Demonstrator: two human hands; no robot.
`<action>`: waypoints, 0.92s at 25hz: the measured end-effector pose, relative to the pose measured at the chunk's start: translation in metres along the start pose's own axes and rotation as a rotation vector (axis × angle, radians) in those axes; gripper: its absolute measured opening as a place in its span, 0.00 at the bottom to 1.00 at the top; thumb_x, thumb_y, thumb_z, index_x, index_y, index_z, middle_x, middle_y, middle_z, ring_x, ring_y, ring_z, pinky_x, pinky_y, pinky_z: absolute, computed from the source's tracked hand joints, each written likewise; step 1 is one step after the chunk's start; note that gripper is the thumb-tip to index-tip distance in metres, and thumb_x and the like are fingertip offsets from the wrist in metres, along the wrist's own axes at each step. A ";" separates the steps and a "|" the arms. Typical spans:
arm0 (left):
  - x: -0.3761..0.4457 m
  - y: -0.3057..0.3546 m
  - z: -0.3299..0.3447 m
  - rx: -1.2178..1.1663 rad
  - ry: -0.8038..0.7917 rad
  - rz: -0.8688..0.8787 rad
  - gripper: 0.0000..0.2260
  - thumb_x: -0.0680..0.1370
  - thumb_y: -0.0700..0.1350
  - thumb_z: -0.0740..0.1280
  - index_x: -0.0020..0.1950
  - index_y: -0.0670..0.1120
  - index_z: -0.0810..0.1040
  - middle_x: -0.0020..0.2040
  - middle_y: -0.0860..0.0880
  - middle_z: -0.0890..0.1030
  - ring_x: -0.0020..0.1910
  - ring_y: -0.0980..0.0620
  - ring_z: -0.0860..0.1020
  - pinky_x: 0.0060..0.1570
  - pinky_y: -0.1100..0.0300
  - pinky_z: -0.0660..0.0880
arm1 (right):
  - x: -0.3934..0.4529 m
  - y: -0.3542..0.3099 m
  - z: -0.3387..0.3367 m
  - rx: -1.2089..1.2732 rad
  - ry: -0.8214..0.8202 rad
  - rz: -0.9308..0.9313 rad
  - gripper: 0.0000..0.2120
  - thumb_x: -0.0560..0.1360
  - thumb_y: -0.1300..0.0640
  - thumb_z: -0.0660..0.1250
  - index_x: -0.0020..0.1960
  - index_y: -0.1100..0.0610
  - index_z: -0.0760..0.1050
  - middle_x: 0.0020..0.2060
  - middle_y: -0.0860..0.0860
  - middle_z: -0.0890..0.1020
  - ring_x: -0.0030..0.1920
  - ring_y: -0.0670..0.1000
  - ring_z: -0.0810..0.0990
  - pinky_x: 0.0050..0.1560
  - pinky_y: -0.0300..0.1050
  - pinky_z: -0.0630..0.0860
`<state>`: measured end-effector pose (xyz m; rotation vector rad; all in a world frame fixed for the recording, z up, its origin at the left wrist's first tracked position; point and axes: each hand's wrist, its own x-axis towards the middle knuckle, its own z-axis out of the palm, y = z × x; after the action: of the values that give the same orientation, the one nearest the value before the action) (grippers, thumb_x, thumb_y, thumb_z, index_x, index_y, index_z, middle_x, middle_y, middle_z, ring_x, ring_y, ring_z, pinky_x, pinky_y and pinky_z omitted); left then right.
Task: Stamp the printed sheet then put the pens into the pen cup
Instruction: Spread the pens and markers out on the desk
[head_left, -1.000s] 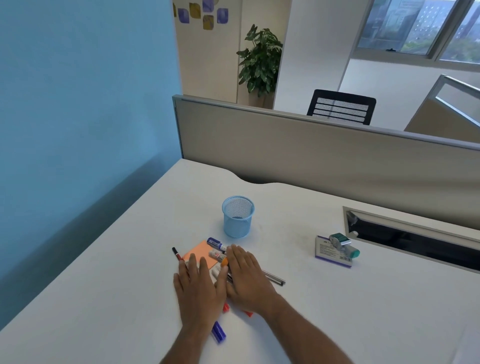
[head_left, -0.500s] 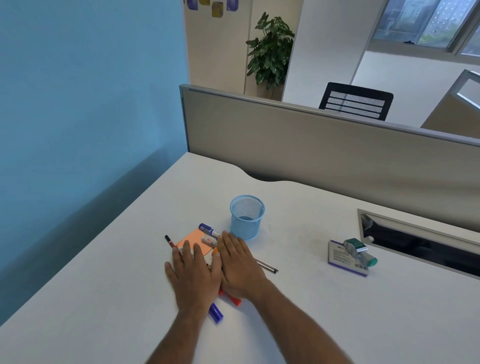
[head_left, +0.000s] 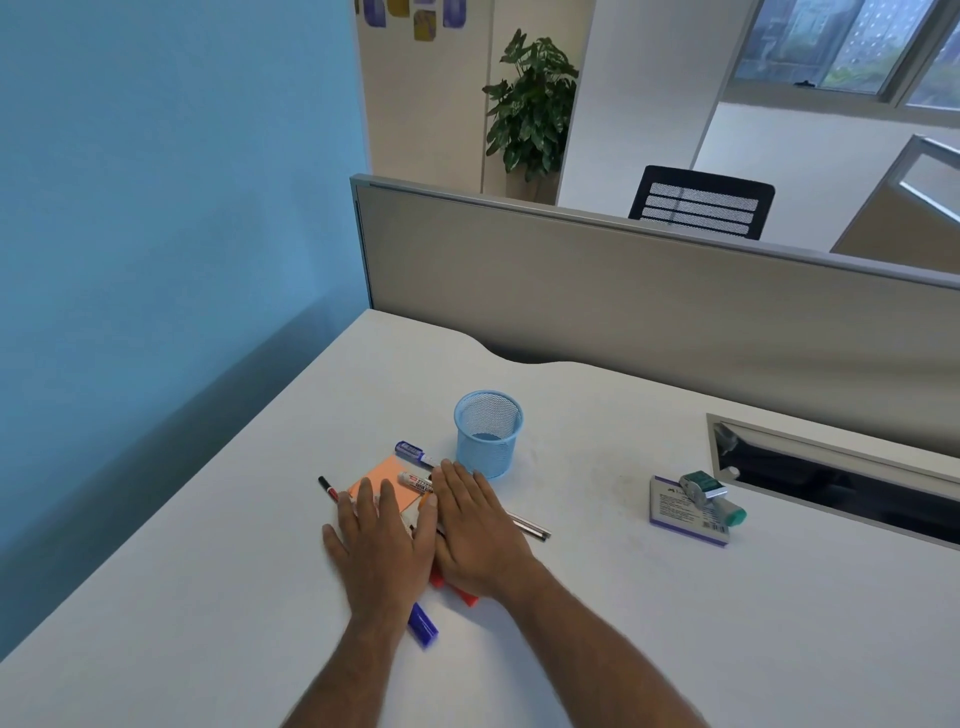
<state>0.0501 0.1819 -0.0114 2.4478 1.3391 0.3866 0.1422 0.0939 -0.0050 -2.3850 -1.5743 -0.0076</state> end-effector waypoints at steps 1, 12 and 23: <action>0.000 0.000 -0.001 -0.003 0.002 0.009 0.31 0.77 0.65 0.53 0.73 0.46 0.67 0.75 0.44 0.65 0.76 0.41 0.57 0.71 0.37 0.55 | -0.002 0.000 -0.002 0.007 0.012 -0.001 0.29 0.82 0.49 0.50 0.78 0.62 0.49 0.79 0.57 0.53 0.79 0.53 0.47 0.78 0.50 0.39; -0.020 0.026 -0.021 -0.095 0.043 0.218 0.32 0.75 0.64 0.54 0.69 0.42 0.72 0.72 0.41 0.71 0.74 0.39 0.62 0.72 0.39 0.56 | -0.049 0.009 -0.027 0.015 0.088 0.053 0.31 0.82 0.44 0.51 0.78 0.61 0.53 0.78 0.57 0.57 0.78 0.54 0.50 0.78 0.52 0.41; -0.081 0.091 -0.012 -0.213 -0.187 0.603 0.31 0.77 0.64 0.59 0.76 0.49 0.62 0.77 0.48 0.64 0.77 0.48 0.58 0.75 0.48 0.57 | -0.161 0.066 -0.055 -0.094 0.160 0.454 0.33 0.80 0.35 0.44 0.79 0.53 0.52 0.79 0.52 0.53 0.79 0.52 0.47 0.76 0.49 0.37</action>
<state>0.0719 0.0686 0.0297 2.5787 0.4384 0.3987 0.1444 -0.0882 0.0067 -2.6839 -0.9577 -0.1772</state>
